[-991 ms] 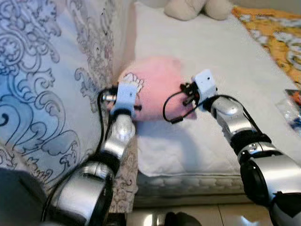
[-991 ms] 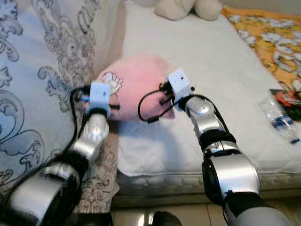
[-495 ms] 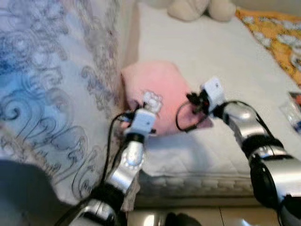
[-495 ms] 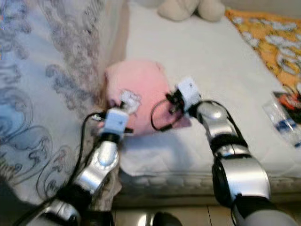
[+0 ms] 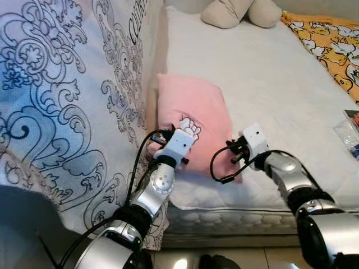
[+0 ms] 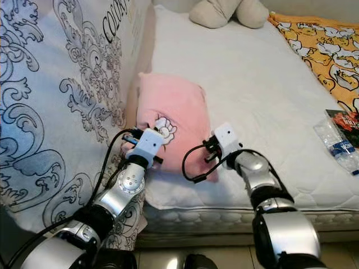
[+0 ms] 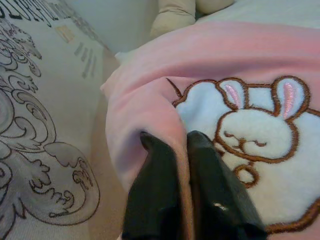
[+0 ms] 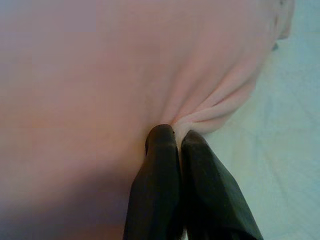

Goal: Clean up the room

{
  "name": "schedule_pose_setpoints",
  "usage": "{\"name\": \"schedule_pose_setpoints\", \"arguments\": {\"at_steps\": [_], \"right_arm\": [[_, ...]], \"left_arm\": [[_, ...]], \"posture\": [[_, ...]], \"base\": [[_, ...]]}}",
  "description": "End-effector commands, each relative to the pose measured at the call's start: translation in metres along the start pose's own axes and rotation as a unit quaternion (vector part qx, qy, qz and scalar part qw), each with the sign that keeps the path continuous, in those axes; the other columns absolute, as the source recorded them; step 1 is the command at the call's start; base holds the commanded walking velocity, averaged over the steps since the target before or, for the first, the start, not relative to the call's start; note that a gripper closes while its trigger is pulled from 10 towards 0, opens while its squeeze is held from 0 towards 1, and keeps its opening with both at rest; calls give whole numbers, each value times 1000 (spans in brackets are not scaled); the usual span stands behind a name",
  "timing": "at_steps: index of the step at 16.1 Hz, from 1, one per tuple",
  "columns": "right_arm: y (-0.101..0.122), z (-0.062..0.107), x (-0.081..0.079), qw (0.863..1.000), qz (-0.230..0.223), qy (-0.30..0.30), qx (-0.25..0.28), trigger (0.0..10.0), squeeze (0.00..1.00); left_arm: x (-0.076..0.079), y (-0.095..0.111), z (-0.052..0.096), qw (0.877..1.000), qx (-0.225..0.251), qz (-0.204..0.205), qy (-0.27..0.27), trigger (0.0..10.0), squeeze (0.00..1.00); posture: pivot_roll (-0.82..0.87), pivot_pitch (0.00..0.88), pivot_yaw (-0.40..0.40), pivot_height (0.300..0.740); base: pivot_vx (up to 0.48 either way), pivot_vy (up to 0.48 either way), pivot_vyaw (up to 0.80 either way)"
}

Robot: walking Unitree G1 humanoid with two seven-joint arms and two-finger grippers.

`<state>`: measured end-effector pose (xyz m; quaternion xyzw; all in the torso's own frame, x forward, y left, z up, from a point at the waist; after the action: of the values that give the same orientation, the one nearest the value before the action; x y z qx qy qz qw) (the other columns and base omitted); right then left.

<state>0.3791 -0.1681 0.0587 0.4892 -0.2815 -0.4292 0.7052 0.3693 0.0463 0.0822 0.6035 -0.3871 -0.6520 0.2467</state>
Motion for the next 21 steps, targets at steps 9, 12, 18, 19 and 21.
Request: {"name": "schedule_pose_setpoints", "arguments": {"at_steps": [9, 12, 18, 19, 21], "right_arm": [[-1, 14, 17, 981, -138, -87, 106, 10000, 1000], [-15, 30, 17, 975, -151, -110, 121, 10000, 1000], [-6, 107, -25, 949, -11, -213, 232, 10000, 1000], [-10, 113, -28, 947, -15, -223, 231, 10000, 1000], [-13, 123, -28, 940, -36, -229, 250, 10000, 1000]], "left_arm": [[-19, 10, 4, 999, 28, 47, 2, 10000, 1000], [-27, -2, 16, 998, 14, 55, 3, 10000, 1000], [-76, -11, 47, 991, 30, 128, 26, 10000, 1000], [-75, -26, 55, 989, 1, 148, 28, 10000, 1000], [-73, -53, 70, 979, -45, 196, 24, 10000, 1000]], "posture": [[-98, 0, -47, 740], [-97, 0, -47, 740], [-96, 0, -46, 740], [-93, 0, -41, 740], [-90, 0, -34, 740]], "base": [[0, 0, 0], [0, 0, 0], [0, 0, 0], [0, 0, 0], [0, 0, 0]]}}
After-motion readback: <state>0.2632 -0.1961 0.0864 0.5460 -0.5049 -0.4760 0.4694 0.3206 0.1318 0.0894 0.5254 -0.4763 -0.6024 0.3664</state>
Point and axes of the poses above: a point about 5 cm out from each wrist's last joint towards the gripper, its own z axis pointing back from the gripper into the wrist, its own y axis along the axis of the wrist's last joint, x = y × z, the point moved 4 cm from there along -z, pointing out of the wrist towards the gripper, and after that the axes turned 11 degrees about -z, right-handed, at the moved point
